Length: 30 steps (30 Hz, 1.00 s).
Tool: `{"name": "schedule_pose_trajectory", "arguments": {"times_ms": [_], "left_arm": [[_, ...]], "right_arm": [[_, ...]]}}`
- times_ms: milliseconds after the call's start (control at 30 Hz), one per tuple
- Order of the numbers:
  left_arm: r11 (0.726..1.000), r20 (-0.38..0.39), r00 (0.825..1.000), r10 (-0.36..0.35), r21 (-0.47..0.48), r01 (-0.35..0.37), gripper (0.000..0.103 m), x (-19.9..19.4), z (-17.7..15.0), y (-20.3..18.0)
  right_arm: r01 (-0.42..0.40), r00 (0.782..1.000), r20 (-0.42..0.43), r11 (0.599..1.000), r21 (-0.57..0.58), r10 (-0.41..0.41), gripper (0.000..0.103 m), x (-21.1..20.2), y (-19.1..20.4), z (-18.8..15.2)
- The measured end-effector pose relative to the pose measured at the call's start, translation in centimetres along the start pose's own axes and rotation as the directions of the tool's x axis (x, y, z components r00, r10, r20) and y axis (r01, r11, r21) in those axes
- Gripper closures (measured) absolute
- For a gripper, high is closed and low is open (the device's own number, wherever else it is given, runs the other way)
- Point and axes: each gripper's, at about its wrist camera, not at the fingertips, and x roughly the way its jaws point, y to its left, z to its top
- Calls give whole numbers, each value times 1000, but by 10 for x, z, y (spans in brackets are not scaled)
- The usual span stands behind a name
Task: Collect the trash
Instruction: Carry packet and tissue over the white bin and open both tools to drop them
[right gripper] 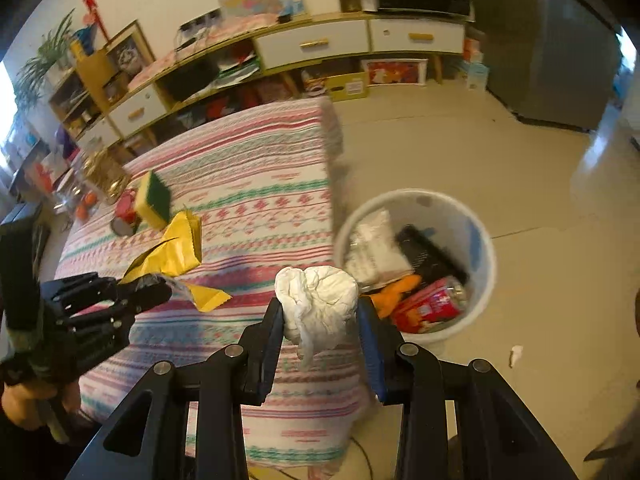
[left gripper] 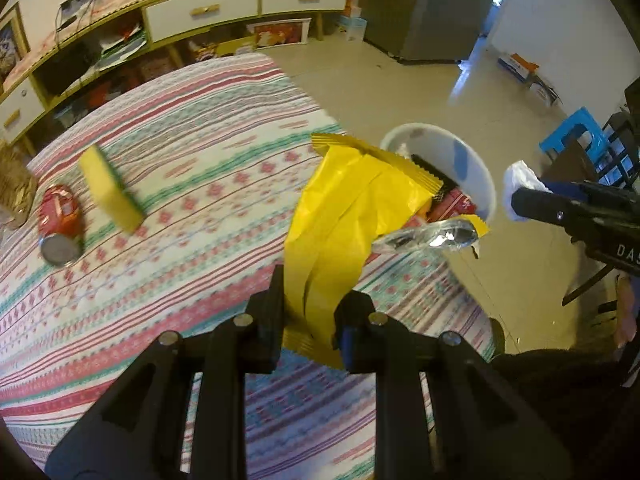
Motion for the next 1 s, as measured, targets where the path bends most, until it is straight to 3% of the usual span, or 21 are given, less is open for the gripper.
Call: {"name": "schedule_pose_trajectory", "arguments": {"times_ms": [600, 733, 767, 800, 833, 867, 1000], "left_arm": [[994, -27, 995, -96, 45, 97, 79, 59, 40, -86], [993, 12, 995, -99, 70, 98, 77, 68, 42, -96], [993, 44, 995, -87, 80, 84, 65, 68, 43, -97], [994, 57, 996, -70, 83, 65, 46, 69, 43, -98], [996, 67, 996, -50, 82, 45, 39, 69, 43, -99], [996, 79, 996, -43, 82, 36, 33, 67, 42, -100], [995, 84, 996, -31, 97, 23, 27, 62, 40, -101]], "right_arm": [[107, 994, -4, 982, 153, -107, 65, -9, -96, -5], [125, 992, -10, 976, 178, -125, 65, -10, -110, -11], [131, 991, -14, 975, 182, -130, 65, -10, -113, -13], [135, 991, -17, 974, 184, -134, 65, -10, -116, -14], [138, 990, -20, 973, 185, -137, 65, -10, -118, -15], [141, 990, -24, 972, 186, -139, 65, -10, -120, -16], [143, 990, -24, 972, 186, -141, 65, -12, -121, -16]]}}
